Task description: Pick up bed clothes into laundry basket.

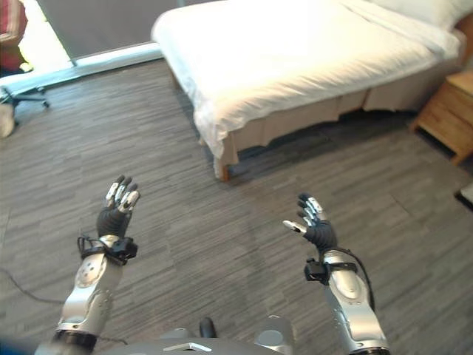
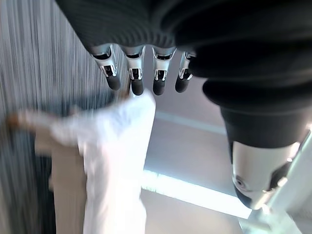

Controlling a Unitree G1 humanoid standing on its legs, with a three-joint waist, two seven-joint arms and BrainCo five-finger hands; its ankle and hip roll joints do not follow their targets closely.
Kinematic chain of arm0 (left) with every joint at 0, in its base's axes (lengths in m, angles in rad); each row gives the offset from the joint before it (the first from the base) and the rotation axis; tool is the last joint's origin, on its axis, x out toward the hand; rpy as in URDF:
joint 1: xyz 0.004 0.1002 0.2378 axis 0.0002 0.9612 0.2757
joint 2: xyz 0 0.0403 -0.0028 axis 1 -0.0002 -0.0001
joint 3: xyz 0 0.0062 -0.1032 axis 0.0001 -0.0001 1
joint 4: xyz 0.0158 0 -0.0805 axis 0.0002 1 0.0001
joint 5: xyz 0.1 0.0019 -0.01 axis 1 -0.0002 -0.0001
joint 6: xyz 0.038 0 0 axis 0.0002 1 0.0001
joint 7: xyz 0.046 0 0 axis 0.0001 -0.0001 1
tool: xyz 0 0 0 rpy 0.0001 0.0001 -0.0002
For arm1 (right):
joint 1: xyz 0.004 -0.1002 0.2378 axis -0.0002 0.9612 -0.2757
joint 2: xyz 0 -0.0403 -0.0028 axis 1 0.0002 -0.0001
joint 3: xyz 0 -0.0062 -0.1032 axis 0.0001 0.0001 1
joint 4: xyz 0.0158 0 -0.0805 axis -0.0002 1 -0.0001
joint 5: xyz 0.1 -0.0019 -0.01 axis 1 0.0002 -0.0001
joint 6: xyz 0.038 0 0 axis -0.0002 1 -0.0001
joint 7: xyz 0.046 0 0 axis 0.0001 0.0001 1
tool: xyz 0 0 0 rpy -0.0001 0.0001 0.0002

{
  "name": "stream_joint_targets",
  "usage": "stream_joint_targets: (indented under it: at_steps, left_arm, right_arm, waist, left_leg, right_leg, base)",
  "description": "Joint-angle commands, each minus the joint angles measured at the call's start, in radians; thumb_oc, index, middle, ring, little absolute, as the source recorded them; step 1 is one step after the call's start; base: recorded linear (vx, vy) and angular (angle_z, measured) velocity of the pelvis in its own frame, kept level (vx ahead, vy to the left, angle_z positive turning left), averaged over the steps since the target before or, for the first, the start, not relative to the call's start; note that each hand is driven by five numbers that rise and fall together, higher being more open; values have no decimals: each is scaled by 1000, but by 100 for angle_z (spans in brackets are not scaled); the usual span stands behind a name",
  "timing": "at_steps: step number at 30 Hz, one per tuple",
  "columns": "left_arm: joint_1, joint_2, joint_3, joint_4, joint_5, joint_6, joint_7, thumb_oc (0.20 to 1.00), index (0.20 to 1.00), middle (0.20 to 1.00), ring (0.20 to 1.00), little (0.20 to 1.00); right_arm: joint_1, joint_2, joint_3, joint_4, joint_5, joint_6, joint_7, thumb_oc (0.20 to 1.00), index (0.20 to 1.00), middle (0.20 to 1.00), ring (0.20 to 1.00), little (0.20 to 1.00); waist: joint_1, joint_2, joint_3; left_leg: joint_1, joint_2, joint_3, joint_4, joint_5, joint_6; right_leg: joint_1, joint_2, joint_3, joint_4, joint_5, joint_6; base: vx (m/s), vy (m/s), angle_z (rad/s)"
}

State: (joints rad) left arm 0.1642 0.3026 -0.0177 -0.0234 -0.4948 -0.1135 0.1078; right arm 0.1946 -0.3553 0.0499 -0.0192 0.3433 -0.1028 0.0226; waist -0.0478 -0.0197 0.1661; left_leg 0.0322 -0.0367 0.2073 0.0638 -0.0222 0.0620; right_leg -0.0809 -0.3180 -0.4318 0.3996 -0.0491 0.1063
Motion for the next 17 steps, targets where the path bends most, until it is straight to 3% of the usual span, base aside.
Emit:
stream_joint_targets:
  at_steps: [1, 2, 3, 4, 6, 7, 11, 17]
  left_arm:
    - [-15, 36, 29, -32, 65, -49, -2, 1000, 1000, 1000, 1000, 1000]
    - [-4, 41, 40, -37, 69, -52, -5, 1000, 1000, 1000, 1000, 1000]
    - [-4, 41, 41, -38, 69, -51, -5, 1000, 1000, 1000, 1000, 1000]
    - [11, 47, 51, -42, 92, -69, 0, 1000, 1000, 1000, 1000, 1000]
    - [16, 42, 54, -47, 98, -65, -3, 1000, 1000, 1000, 1000, 1000]
    - [41, 14, 77, -53, 97, -72, 18, 1000, 1000, 1000, 1000, 1000]
    - [85, -43, 90, -63, 32, -79, 19, 1000, 1000, 1000, 1000, 1000]
    - [91, -51, 80, -63, 7, -78, 21, 1000, 1000, 1000, 1000, 1000]
  right_arm:
    - [-55, 0, 0, -24, -13, -33, 6, 1000, 1000, 1000, 1000, 1000]
    - [-52, 1, 6, -23, -9, -31, 9, 1000, 1000, 1000, 1000, 1000]
    - [-53, 1, 6, -23, -9, -32, 9, 1000, 1000, 1000, 1000, 1000]
    - [-22, -7, 15, -22, -22, -27, 28, 1000, 1000, 1000, 1000, 1000]
    - [-10, 1, 24, -21, -21, -24, 33, 1000, 1000, 1000, 1000, 1000]
    - [-40, 1, 61, -7, -21, -14, 44, 1000, 1000, 1000, 1000, 1000]
    - [-63, -21, 71, -25, -20, -18, 49, 1000, 1000, 1000, 1000, 1000]
    - [-73, -9, 56, -15, 10, -33, 25, 1000, 1000, 1000, 1000, 1000]
  waist:
    - [-29, 20, 32]
    - [-24, 25, 28]
    - [-24, 26, 26]
    - [-12, 14, 25]
    - [-4, 14, 23]
    - [23, 5, -2]
    - [60, -12, -34]
    - [73, -26, -56]
  left_leg:
    - [13, 63, -85, -41, -59, -59]
    - [17, 59, -111, -50, -56, -63]
    - [14, 60, -111, -51, -52, -63]
    - [6, 38, -160, -50, -46, -66]
    - [4, 36, -180, -46, -44, -68]
    - [0, 34, -180, -81, -25, -73]
    - [5, 42, -170, -123, 5, -86]
    - [2, 55, -178, -145, 24, -100]
  right_leg:
    - [-25, 99, 206, -81, 28, 27]
    - [-28, 116, 249, -128, 19, 27]
    - [-28, 118, 248, -134, 25, 26]
    - [-17, 121, 288, -250, 50, 25]
    - [20, 122, 280, -275, 38, 34]
    - [59, 119, 241, -338, 55, 38]
    - [86, 143, 216, -415, 79, 36]
    - [112, 157, 187, -441, 71, 31]
  base:
    - [-4, 18, 85]
    - [31, 7, 101]
    - [74, -37, 105]
    - [50, -36, 54]
    - [19, -58, 48]
    - [22, -101, 62]
    - [42, -80, 16]
    - [22, -50, 7]
